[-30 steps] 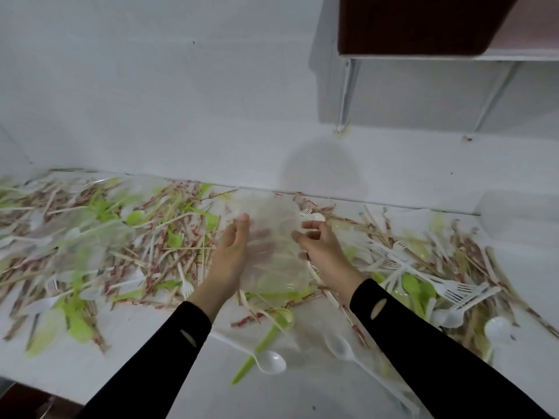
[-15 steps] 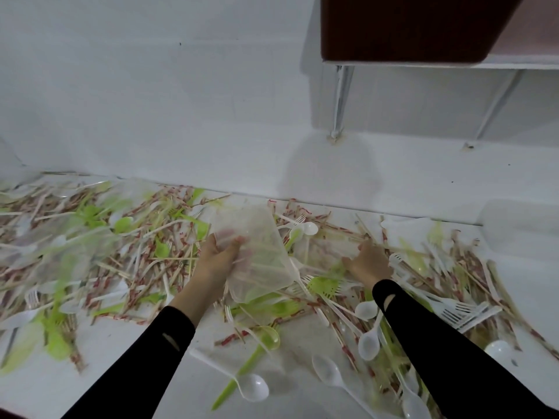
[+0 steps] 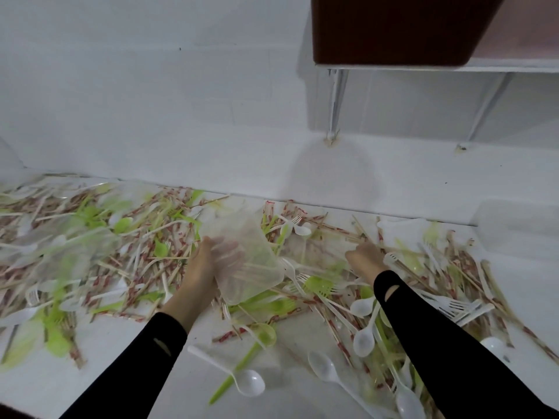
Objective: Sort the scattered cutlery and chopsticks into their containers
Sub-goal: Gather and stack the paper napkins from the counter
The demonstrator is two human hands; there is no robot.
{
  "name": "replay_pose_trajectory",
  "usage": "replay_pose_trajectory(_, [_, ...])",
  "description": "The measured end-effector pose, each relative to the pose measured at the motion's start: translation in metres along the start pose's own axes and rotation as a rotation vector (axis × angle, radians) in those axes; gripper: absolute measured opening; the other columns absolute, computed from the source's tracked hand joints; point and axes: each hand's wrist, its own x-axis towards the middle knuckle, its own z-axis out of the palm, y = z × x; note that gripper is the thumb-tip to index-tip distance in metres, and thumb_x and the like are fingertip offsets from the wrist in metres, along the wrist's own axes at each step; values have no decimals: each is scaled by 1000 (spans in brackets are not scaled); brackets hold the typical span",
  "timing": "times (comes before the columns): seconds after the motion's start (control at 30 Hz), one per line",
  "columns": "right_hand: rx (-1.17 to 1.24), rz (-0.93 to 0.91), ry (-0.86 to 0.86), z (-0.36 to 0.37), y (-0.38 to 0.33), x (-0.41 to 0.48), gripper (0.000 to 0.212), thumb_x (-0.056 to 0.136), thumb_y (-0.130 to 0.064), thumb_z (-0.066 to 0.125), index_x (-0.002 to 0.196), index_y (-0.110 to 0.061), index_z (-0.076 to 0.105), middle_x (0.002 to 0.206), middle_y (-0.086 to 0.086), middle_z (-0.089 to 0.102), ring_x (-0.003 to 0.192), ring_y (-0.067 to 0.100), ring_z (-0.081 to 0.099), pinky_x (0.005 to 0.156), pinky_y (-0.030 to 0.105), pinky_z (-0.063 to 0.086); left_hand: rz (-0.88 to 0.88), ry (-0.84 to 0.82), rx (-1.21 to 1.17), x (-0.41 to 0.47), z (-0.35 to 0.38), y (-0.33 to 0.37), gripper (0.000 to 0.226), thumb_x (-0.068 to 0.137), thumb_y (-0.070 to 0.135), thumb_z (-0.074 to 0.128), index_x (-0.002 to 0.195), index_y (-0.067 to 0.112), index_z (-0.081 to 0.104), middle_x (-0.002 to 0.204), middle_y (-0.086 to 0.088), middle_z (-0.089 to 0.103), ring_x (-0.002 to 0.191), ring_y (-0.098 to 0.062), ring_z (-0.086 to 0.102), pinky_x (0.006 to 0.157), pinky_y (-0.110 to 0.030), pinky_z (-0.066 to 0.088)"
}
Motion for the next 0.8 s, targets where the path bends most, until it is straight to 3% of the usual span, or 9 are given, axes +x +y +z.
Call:
replay_pose_trajectory(0.07, [45,20,-36,10,-4,-3,6,91,-4,56,97,-2,55,79,8,47,61,23,51,52,29,48,-3,5,13,-6,-7,0,44,108,36,26,120,3,52,113,-17,68,89,-30,72,69,-38,59])
replay_pose_trajectory(0.13, [113,43,-62,18,-7,0,52,89,-6,61,137,2,45,107,12,52,87,31,59,79,43,57,-21,31,10,-10,-15,0,45,108,36,27,120,2,53,114,-18,68,95,-33,70,75,-41,58])
replay_pose_trajectory(0.17, [136,48,-54,21,-10,-1,61,89,-6,61,145,2,38,118,15,53,96,33,59,84,43,55,-30,51,0,-11,-19,1,45,108,35,28,122,0,53,114,-19,68,98,-35,69,78,-43,57])
replay_pose_trajectory(0.27, [121,42,-33,35,-16,1,60,88,-20,68,137,8,46,119,16,58,103,32,60,80,37,50,-49,99,-16,-11,-33,3,46,108,35,30,120,-2,54,113,-20,68,98,-34,68,77,-43,57])
replay_pose_trajectory(0.33, [-15,47,-36,48,-19,-5,83,80,-49,72,138,3,44,132,19,55,119,35,55,97,42,48,-52,111,-18,-10,-42,6,45,108,34,30,120,-2,54,113,-20,68,95,-32,69,73,-40,56])
replay_pose_trajectory(0.4, [-123,53,-51,61,-21,-9,101,72,-59,73,146,-4,31,144,19,43,129,38,46,107,48,41,-53,111,-19,-9,-51,6,45,108,34,29,119,-1,54,111,-19,68,92,-30,70,69,-38,56])
replay_pose_trajectory(0.63, [291,1,66,71,-39,-17,62,76,-18,61,123,-36,25,127,12,51,110,34,54,101,55,43,-76,130,34,2,-81,15,44,108,33,27,109,3,59,103,-15,71,91,-27,69,73,-39,54])
replay_pose_trajectory(0.7, [369,-142,175,62,-66,-39,60,83,-11,51,131,-35,24,112,6,56,99,29,58,100,53,43,-78,153,29,8,-88,25,41,108,32,28,106,4,59,100,-14,70,90,-27,68,75,-41,53])
replay_pose_trajectory(0.8, [462,-513,328,50,-118,-80,55,92,-3,46,139,-25,29,91,0,53,82,26,60,76,39,50,-46,154,12,16,-100,40,42,107,36,31,114,4,57,104,-15,71,96,-30,68,85,-46,54])
